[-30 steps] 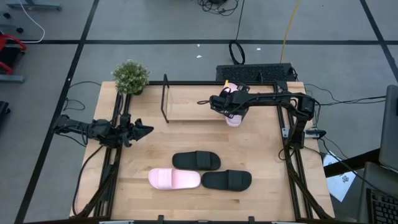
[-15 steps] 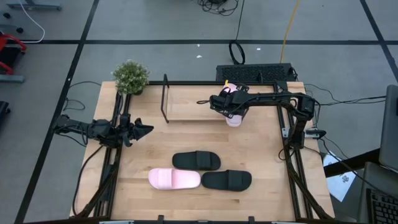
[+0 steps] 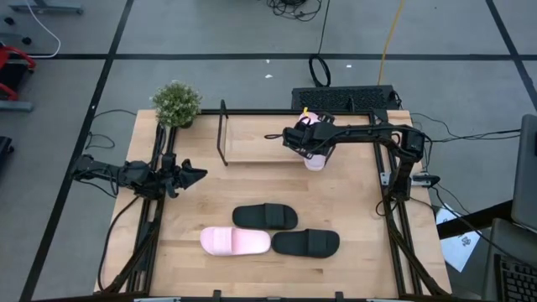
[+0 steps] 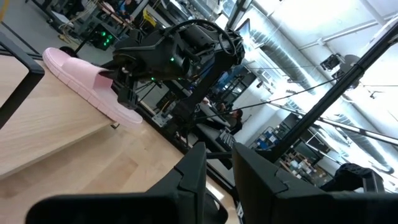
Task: Pick and place slides into the shelf
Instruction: Put the top pink slide on the shelf
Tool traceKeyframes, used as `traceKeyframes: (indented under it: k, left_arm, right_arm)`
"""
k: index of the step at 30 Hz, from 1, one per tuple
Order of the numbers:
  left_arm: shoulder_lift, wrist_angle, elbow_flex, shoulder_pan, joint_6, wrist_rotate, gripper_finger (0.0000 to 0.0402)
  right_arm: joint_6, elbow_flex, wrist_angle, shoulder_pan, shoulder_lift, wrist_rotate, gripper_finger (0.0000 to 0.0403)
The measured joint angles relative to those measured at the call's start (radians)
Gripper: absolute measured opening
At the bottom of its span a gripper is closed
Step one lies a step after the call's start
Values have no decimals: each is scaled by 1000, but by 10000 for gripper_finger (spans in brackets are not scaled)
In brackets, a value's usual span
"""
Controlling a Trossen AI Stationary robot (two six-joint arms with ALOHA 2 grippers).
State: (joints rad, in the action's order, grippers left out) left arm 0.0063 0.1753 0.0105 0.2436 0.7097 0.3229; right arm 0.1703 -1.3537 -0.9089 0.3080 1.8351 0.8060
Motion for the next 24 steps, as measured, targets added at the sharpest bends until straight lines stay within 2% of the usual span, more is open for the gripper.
traceKeyframes:
  k: [10,15,24]
  left_arm:
    - [0,0,0,0,0,0,74]
    - [0,0,0,0,0,0,74]
    - [0,0,0,0,0,-1,74]
  right_arm:
    - [0,0,0,-2,0,-3,136]
    - [0,0,0,-2,0,-54,153]
    - [0,0,-35,-22,0,-50,171]
